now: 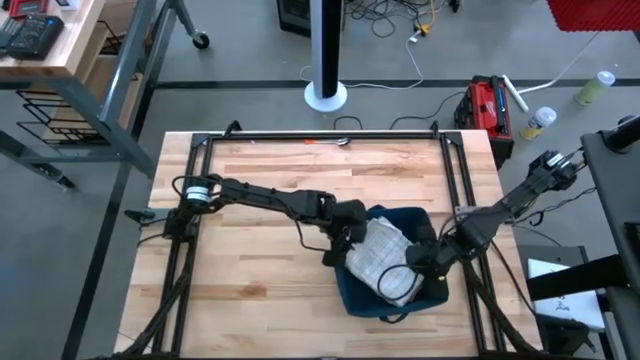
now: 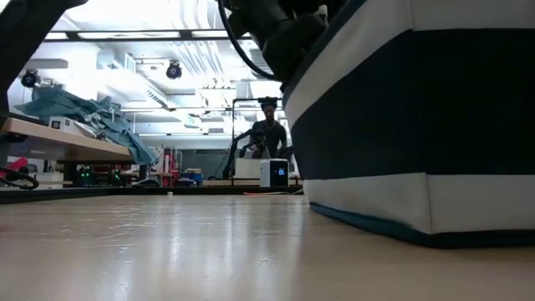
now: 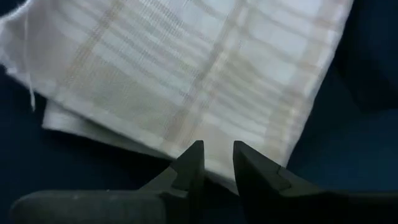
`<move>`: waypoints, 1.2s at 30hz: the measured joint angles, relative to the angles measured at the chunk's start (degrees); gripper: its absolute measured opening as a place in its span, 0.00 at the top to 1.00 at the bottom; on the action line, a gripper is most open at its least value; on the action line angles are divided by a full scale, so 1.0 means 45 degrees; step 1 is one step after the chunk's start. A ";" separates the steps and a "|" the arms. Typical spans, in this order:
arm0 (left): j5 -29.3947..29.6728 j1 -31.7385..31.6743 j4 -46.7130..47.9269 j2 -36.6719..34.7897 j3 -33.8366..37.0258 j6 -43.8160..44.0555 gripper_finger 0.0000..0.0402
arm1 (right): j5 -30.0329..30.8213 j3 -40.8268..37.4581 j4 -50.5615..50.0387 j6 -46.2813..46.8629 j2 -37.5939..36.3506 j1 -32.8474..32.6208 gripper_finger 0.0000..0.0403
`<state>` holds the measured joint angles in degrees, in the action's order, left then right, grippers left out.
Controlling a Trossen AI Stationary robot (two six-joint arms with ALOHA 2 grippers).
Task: Fold towel
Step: Put the stacked folded towels into the laundry bin
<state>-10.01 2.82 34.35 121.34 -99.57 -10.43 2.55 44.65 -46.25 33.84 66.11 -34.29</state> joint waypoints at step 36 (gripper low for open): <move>-0.1680 0.0405 0.1204 -0.0121 -0.0304 -0.0231 0.81 | -0.3456 0.0187 0.4421 -0.0953 0.2104 0.1036 1.00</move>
<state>-17.57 4.65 39.77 120.79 -100.94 -11.47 -13.00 45.50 -26.35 29.55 75.58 -29.63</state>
